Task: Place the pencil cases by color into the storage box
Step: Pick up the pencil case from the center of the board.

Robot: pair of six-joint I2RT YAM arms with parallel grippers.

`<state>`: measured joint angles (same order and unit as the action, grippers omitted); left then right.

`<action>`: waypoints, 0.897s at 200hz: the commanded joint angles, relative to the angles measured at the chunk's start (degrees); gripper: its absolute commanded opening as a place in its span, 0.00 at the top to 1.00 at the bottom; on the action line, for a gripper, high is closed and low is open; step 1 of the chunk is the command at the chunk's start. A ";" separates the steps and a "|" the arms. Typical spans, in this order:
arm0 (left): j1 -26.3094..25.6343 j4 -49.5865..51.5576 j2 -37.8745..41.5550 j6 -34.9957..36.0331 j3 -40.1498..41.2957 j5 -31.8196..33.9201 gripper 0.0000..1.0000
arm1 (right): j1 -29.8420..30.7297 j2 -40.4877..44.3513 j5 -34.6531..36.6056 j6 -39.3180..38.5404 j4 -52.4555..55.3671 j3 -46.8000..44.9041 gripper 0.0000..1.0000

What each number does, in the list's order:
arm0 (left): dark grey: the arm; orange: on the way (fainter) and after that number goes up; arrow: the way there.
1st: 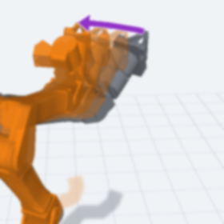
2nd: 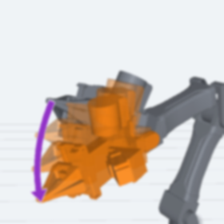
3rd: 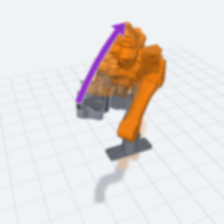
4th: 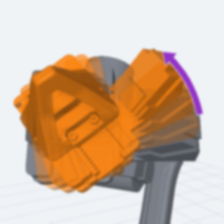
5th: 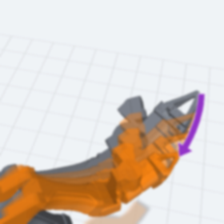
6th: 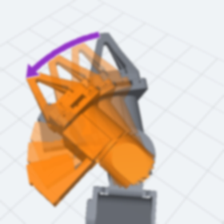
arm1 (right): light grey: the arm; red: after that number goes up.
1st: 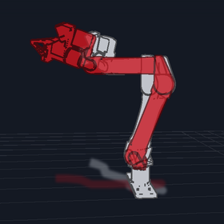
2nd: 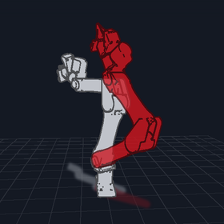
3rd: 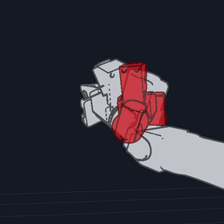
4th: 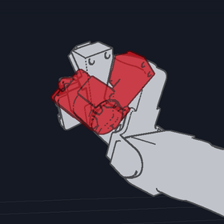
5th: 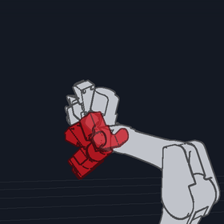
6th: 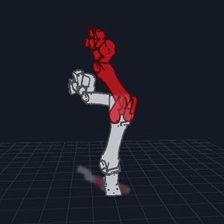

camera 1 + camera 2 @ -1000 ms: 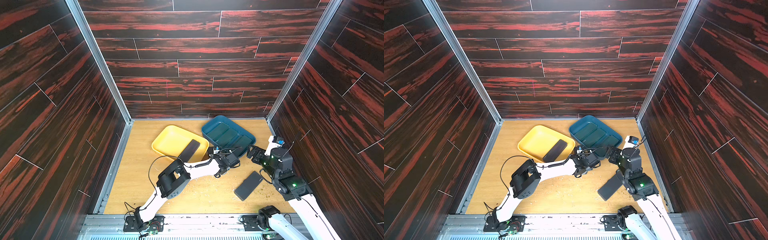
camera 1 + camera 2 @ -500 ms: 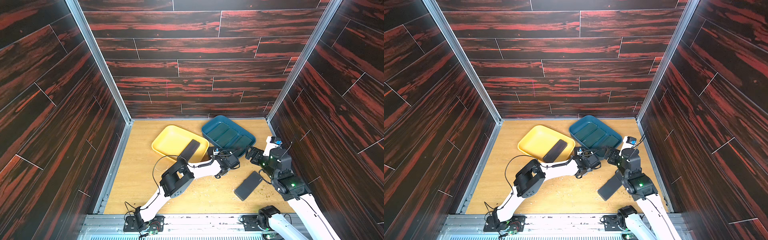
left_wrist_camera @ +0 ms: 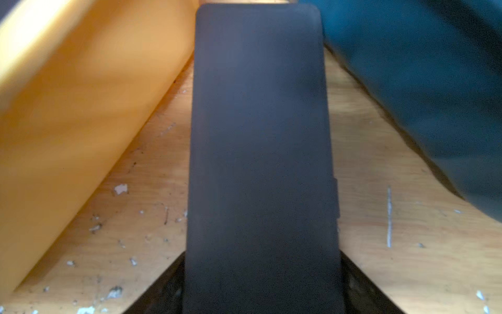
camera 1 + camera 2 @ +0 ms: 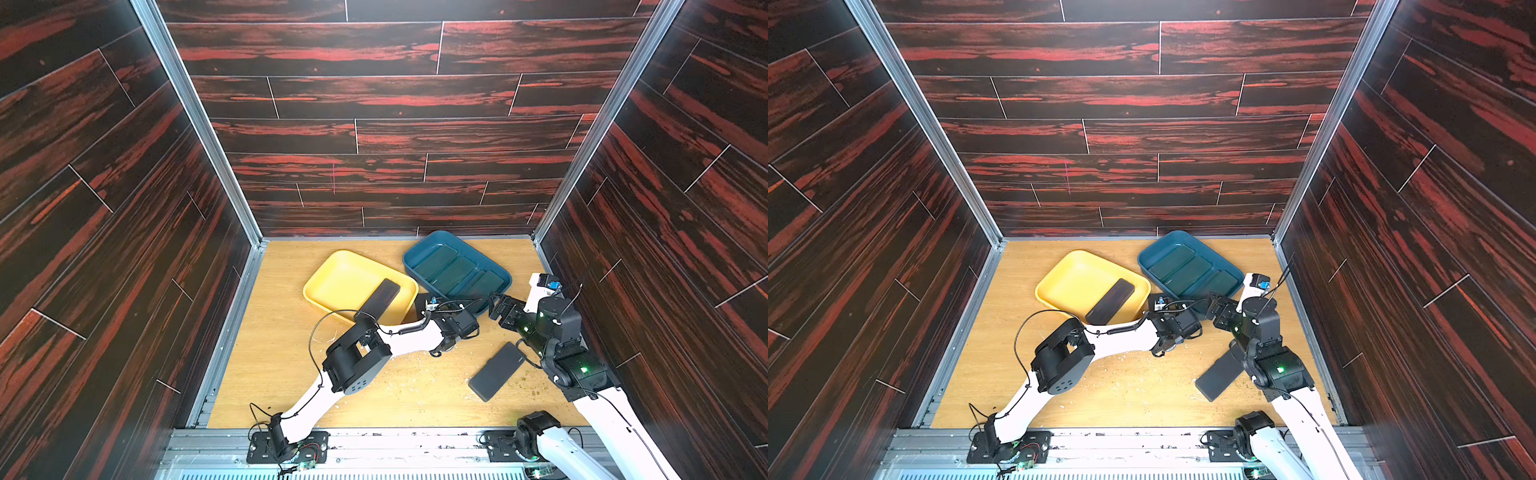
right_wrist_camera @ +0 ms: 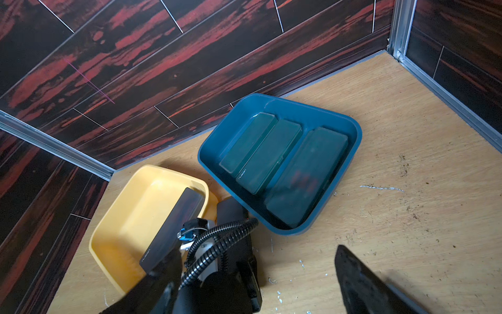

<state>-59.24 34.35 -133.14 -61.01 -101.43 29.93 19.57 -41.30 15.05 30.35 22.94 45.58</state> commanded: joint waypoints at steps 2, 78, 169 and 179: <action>1.01 1.49 -1.68 -0.03 -0.80 -0.62 0.24 | -0.15 -0.51 -0.80 -0.38 -0.88 -0.10 0.12; 1.59 2.15 -0.86 1.94 0.22 -2.82 0.43 | -0.15 -1.60 -1.51 -0.42 -0.97 0.74 0.12; 0.11 0.79 10.48 6.67 11.46 -2.19 0.44 | -0.15 -1.37 -1.36 -0.52 -0.79 2.05 0.12; -0.20 0.51 11.76 6.96 12.90 -2.68 0.44 | -0.15 -1.17 -1.17 -0.39 -0.79 2.05 0.12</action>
<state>-58.87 31.86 -126.54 -55.40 -91.44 27.77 19.57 -42.85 13.89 30.35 22.61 45.71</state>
